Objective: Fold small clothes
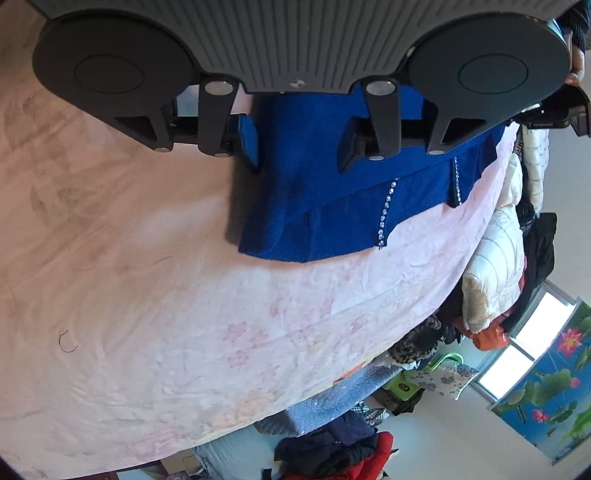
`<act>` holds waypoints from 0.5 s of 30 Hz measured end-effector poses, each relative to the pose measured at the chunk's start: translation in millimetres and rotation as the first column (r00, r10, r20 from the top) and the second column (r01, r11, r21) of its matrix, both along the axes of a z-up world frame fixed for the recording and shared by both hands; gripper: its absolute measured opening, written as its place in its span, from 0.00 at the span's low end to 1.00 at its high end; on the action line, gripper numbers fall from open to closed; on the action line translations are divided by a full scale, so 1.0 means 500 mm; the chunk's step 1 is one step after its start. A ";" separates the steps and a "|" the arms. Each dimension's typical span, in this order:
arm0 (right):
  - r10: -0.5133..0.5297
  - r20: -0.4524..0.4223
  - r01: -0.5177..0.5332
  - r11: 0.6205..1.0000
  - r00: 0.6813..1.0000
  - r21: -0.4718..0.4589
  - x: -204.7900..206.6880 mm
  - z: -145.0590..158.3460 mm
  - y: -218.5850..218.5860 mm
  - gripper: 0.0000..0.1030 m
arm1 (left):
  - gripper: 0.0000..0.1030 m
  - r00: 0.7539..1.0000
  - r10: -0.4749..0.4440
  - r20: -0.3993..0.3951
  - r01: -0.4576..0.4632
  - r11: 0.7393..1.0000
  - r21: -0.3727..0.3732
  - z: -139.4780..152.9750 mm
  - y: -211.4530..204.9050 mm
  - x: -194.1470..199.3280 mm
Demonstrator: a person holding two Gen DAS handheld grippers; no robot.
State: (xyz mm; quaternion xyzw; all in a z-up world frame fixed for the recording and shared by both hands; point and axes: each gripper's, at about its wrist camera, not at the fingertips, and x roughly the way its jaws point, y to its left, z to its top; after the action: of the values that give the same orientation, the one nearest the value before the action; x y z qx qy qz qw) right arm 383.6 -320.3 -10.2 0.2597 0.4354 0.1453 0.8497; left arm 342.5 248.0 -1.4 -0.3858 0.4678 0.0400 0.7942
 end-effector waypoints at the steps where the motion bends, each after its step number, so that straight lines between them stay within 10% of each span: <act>1: 0.002 0.011 -0.002 0.999 1.000 -0.036 -0.001 0.000 0.007 0.16 | 0.04 1.000 0.001 0.000 -0.001 1.000 -0.005 -0.002 0.001 0.000; 10: -0.038 0.018 0.039 0.995 0.999 -0.097 0.019 -0.008 -0.011 0.03 | 0.05 1.000 -0.003 0.012 0.003 1.000 0.003 -0.002 -0.002 -0.004; 15: -0.119 0.044 0.122 0.990 0.992 -0.067 -0.012 0.011 -0.020 0.48 | 0.13 0.994 0.065 0.084 -0.060 0.997 -0.054 0.021 0.014 -0.055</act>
State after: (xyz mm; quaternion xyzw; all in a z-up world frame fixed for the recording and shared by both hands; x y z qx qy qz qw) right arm 377.7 -330.3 -4.5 0.2527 0.4064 0.0836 0.8740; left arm 315.1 255.0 9.3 -0.4219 0.4217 0.0361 0.8018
